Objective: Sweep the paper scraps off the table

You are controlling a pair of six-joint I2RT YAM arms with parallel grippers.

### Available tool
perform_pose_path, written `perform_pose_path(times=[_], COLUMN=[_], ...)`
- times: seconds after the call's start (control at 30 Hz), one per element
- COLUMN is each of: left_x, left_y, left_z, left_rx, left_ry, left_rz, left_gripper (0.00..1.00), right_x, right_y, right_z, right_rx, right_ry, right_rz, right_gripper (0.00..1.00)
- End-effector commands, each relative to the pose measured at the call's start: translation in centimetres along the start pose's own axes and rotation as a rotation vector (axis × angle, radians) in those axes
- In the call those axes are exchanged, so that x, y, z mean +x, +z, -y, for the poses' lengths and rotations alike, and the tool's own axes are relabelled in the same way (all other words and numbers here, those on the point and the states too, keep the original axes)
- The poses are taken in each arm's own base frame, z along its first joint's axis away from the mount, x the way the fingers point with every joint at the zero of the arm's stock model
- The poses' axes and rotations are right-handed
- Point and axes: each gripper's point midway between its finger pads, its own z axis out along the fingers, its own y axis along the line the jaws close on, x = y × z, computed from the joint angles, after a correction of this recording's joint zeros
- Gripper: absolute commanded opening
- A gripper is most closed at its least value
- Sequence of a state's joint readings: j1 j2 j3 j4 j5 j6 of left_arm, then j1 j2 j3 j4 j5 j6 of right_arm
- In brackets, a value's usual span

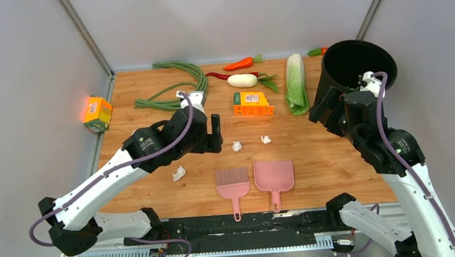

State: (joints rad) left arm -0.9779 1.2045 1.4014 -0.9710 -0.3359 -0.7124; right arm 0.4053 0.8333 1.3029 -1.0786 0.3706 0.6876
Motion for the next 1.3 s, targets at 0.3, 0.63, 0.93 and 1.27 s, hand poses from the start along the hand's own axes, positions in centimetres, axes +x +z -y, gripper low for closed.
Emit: perform_pose_path(times=[0.3,0.63,0.93,1.27], left_x=[0.9,9.4,16.0,17.0], left_y=[-3.3,2.7,7.2,7.7], left_z=[-4.7,-4.3,-3.5,0.0], left_rx=[-0.047,-0.172,-0.151,-0.157], left_ry=[0.205,0.16,0.033,-0.078], left_rz=[0.062,-0.331,-0.481,-0.515], left_gripper=[1.0,0.92,0.84,0.9], right_x=[1.9,5.0,6.2,7.5], right_y=[1.9,1.6,0.5,0.3], right_z=[-0.7,-0.6,-0.9,0.1], right_rx=[-0.034,-0.062,-0.095,-0.049], right_ry=[-0.028,0.085,0.155,0.149], right_rz=[-0.047,-0.146,-0.199,-0.258], right_gripper=[1.0,1.0,1.0,1.0])
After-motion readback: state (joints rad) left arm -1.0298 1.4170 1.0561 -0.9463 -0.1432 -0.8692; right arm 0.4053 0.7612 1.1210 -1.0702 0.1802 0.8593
